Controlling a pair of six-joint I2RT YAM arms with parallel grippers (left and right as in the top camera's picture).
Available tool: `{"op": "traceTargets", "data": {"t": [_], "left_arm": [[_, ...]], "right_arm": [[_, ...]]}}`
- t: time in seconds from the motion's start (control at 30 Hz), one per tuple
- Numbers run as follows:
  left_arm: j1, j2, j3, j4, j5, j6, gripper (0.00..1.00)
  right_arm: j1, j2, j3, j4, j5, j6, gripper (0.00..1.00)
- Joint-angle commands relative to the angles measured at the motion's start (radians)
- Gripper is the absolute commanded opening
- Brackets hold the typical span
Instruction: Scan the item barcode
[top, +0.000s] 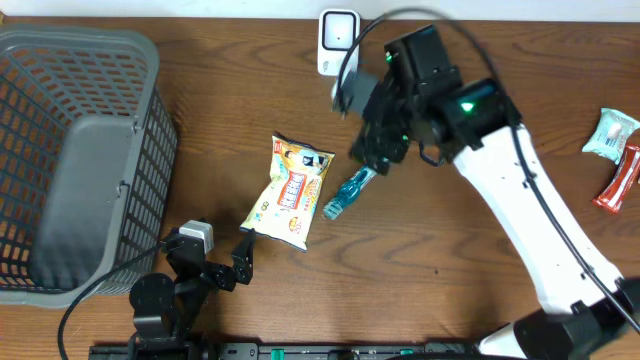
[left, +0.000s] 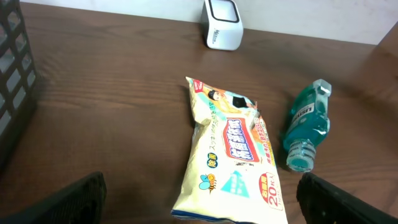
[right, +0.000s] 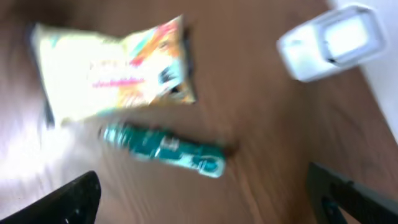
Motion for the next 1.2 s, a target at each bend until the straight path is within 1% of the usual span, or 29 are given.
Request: {"op": "traceTargets", "data": {"t": [0.0,0.1,0.2,0.33,0.47,0.67,0.87,1.17], "left_arm": [[0.002,-0.002,-0.014,-0.017,-0.002,0.016,0.98],[0.002,-0.002,-0.014,-0.018,-0.001,0.016,0.98],[0.002,-0.002,-0.014,-0.017,-0.001,0.016,0.98],[0.002,-0.002,-0.014,-0.017,-0.001,0.016,0.98],[0.002,-0.002,-0.014,-0.017,-0.001,0.016,0.98],[0.002,-0.002,-0.014,-0.017,-0.002,0.016,0.98],[0.002,-0.002,-0.014,-0.017,-0.001,0.016,0.98],[0.002,-0.002,-0.014,-0.017,-0.002,0.016,0.98]], "right_arm": [[0.000,0.059,-0.006,-0.028,-0.109,-0.327,0.99],[0.002,0.101,-0.006,-0.076,-0.130,-0.422,0.99],[0.003,0.154,-0.006,-0.111,-0.121,-0.437,0.99],[0.009,0.237,-0.006,-0.151,-0.118,-0.498,0.99],[0.016,0.341,-0.007,-0.121,-0.058,-0.502,0.99],[0.007,0.430,-0.008,-0.065,-0.059,-0.501,0.99],[0.008,0.453,-0.008,-0.050,-0.057,-0.501,0.96],[0.016,0.455,-0.042,-0.053,-0.041,-0.501,0.96]]}}
